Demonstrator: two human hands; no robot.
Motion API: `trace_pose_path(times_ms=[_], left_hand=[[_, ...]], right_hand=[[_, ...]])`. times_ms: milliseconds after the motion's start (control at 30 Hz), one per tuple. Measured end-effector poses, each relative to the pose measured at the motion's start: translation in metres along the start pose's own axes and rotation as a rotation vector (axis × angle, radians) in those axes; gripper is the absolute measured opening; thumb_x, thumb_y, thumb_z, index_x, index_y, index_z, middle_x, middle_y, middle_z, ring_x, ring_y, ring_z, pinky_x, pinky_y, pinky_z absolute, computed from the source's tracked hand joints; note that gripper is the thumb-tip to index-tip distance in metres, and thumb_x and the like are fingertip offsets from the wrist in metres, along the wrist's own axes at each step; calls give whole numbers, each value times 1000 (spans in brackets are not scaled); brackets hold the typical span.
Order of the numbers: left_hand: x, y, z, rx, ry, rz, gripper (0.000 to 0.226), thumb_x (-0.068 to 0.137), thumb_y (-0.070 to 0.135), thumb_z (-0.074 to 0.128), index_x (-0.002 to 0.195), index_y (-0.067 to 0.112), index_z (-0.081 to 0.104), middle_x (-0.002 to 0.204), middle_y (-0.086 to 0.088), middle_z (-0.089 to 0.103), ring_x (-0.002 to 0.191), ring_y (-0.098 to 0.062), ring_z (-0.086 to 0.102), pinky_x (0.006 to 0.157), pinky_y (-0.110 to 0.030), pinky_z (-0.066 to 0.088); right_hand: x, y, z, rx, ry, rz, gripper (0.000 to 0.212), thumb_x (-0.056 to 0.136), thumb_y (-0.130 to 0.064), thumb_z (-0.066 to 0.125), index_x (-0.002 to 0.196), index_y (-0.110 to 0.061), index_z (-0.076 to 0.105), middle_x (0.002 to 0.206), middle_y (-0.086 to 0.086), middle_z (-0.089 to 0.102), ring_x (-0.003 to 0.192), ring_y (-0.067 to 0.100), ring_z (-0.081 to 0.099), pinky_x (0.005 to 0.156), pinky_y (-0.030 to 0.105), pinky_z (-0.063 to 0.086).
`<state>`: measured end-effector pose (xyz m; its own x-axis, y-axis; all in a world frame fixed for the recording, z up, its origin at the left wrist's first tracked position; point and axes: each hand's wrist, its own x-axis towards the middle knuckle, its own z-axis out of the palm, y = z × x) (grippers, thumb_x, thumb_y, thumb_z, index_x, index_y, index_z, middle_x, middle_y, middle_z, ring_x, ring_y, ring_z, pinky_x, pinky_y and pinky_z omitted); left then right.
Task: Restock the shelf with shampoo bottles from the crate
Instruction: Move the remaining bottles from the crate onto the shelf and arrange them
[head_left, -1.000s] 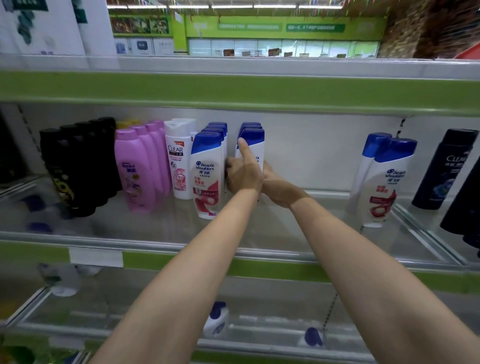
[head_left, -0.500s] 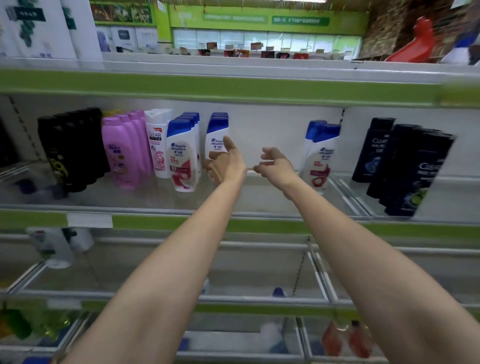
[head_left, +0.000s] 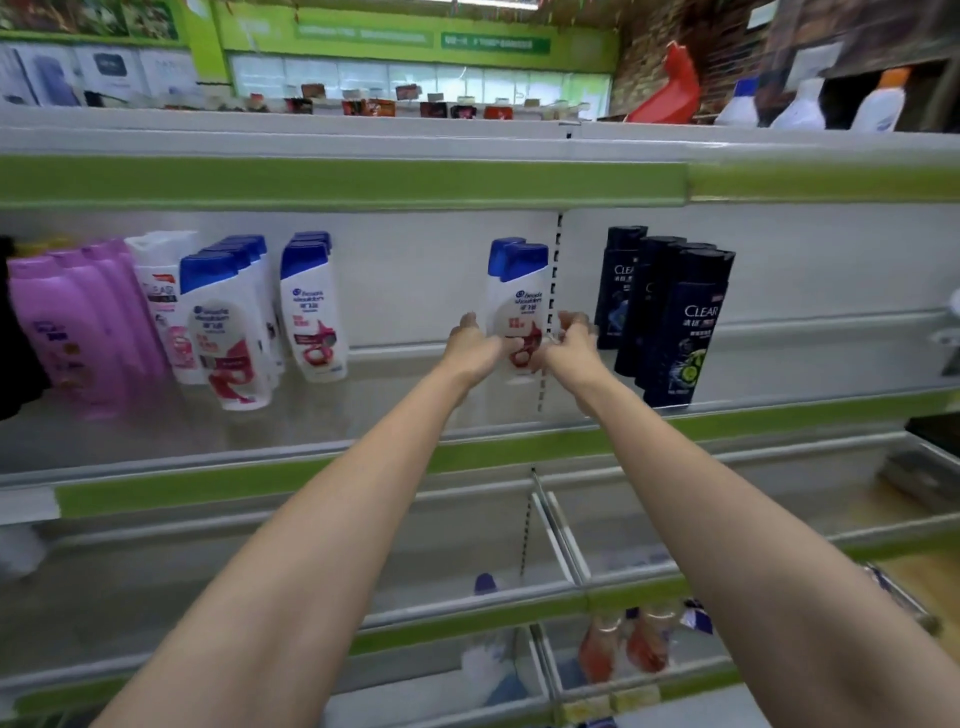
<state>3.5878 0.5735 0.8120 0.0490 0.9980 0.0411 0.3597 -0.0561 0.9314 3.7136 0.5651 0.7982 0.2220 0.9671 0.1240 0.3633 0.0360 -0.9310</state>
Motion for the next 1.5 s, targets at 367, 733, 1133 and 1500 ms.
trace_pose_path(times_ms=[367, 733, 1133, 1500], left_hand=[[37, -7, -13, -189, -156, 55, 13, 86, 27, 61, 96, 22, 56, 101, -5, 61, 91, -21, 56, 78, -31, 44], [7, -32, -69, -185, 124, 37, 42, 91, 27, 58, 129, 12, 48, 124, -8, 59, 106, -21, 58, 82, -28, 44], [-47, -49, -138, -90, 345, -71, 36, 89, 18, 54, 121, 5, 60, 120, -11, 65, 109, -25, 59, 95, -31, 44], [-66, -56, -162, 16, 451, -186, 40, 90, 4, 42, 129, -1, 46, 133, -19, 51, 124, -33, 47, 101, -35, 39]], right_hand=[[39, -7, 34, 266, -241, -47, 77, 59, 2, 51, 133, -13, 40, 99, 14, 64, 91, 29, 59, 91, 51, 49], [13, -29, 94, 265, -365, -92, 48, 75, 13, 54, 109, -20, 43, 94, 12, 58, 82, 23, 53, 67, 34, 45], [-30, -57, 171, 270, -435, -140, 52, 86, 3, 58, 127, -14, 32, 93, 3, 56, 67, 8, 51, 44, 11, 45], [-37, -67, 222, 241, -345, -129, 93, 67, -16, 68, 141, -33, 13, 137, 7, 44, 119, 30, 51, 93, 51, 52]])
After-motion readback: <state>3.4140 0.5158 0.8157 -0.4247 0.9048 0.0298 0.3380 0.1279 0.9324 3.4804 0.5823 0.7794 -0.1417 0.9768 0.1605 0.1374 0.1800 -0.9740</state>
